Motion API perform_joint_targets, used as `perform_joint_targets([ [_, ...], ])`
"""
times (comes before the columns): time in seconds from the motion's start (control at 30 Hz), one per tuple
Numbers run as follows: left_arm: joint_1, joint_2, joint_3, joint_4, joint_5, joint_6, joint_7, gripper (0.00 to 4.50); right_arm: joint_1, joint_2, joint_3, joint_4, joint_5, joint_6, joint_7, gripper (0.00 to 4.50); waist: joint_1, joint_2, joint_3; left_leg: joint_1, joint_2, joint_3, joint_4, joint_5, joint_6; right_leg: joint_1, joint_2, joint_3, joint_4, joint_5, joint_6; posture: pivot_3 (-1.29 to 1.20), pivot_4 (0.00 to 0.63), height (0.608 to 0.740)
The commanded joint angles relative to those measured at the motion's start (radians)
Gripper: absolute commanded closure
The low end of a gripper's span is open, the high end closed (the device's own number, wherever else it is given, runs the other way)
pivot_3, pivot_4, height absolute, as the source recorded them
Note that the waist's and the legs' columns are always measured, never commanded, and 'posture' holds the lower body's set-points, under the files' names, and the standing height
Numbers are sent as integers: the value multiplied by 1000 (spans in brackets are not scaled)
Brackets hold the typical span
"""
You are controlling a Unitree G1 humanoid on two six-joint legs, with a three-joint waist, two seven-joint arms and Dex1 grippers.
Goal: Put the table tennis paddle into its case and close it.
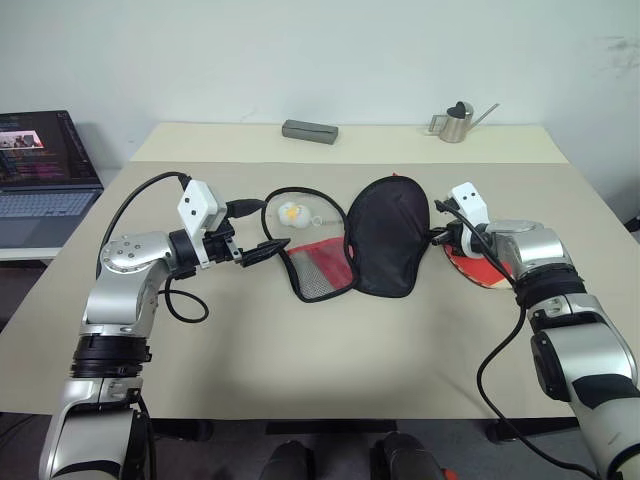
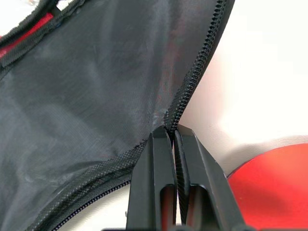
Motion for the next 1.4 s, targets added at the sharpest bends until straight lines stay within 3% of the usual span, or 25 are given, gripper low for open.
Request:
perform_joint_targets([
  [0.03, -9, 1, 13, -15, 0, -26, 4, 0, -40, -15, 1, 9, -21, -47, 14, 4443, 0, 0, 0, 0, 0, 0, 0, 0, 0, 0, 0, 0, 0, 0, 0, 0, 150, 740],
  [0.63, -25, -12, 4, -4, 9, -33, 0, 0, -112, -30, 85, 168, -181, -253, 47, 4443, -1, 0, 0, 0, 0, 0, 0, 0, 0, 0, 0, 0, 0, 0, 0, 0, 150, 740],
  [1.13, -35, -20, -7, 10, 18, -42, -3, 0, -146, -9, 66, 221, -203, -314, 16, 4443, -1, 0, 0, 0, 0, 0, 0, 0, 0, 0, 0, 0, 0, 0, 0, 0, 150, 740],
  [1.23, -38, -22, -9, 14, 21, -45, -4, 0, -141, -12, 62, 221, -201, -303, 6, 3858, -1, 0, 0, 0, 0, 0, 0, 0, 0, 0, 0, 0, 0, 0, 0, 0, 150, 740],
  [1.3, -42, -25, -11, 20, 23, -48, -5, 0, -141, -14, 63, 222, -205, -303, -8, 2943, -1, 0, 0, 0, 0, 0, 0, 0, 0, 0, 0, 0, 0, 0, 0, 0, 150, 740],
  [1.4, -49, -32, -13, 28, 25, -54, -5, 0, -148, -19, 59, 229, -206, -305, -31, 2555, -1, 0, 0, 0, 0, 0, 0, 0, 0, 0, 0, 0, 0, 0, 0, 0, 150, 740],
])
